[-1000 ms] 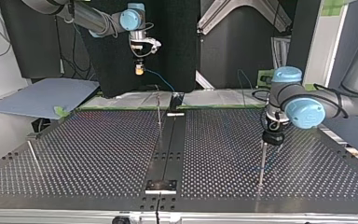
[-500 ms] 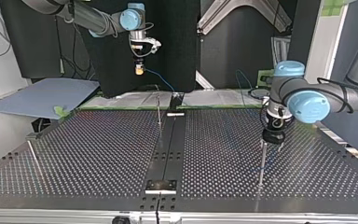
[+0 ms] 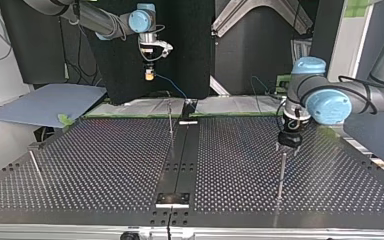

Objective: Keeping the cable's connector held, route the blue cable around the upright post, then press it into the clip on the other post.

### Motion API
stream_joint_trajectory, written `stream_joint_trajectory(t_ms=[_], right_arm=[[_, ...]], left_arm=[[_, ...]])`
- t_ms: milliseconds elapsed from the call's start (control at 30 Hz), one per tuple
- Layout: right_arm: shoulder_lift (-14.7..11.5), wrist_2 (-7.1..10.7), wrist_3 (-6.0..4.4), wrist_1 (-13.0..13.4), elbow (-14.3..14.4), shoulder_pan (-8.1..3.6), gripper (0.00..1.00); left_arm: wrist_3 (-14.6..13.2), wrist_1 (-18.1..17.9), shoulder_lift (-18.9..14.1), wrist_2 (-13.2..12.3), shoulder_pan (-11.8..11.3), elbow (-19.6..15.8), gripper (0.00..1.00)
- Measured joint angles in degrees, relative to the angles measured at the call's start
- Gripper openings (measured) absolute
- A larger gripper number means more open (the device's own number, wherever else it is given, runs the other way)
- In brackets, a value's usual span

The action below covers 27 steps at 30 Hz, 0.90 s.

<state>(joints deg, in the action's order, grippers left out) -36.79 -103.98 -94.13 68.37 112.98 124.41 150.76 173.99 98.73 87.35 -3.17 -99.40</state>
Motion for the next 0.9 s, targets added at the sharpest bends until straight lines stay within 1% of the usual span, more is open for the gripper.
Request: stream_joint_trajectory(t_ms=[200,433,700,900], right_arm=[[0.0,0.0,-0.01,0.0,0.0,0.01,0.0],[0.0,0.02,-0.13,0.1,0.0,0.0,0.0],[0.0,0.12,-0.36,0.2,0.0,0.0,0.0],[0.0,0.14,-0.44,0.2,0.0,0.0,0.0]], left_arm=[[-0.2,-0.1,-1.7,-0.3,0.1,-0.8,1.0],[-0.4,0.8,-3.5,-0.9,0.5,-0.8,1.0],[-1.2,3.5,-6.1,-1.0,0.8,-0.9,1.0],[-3.4,6.0,-7.0,-1.1,1.1,-0.9,1.0]])
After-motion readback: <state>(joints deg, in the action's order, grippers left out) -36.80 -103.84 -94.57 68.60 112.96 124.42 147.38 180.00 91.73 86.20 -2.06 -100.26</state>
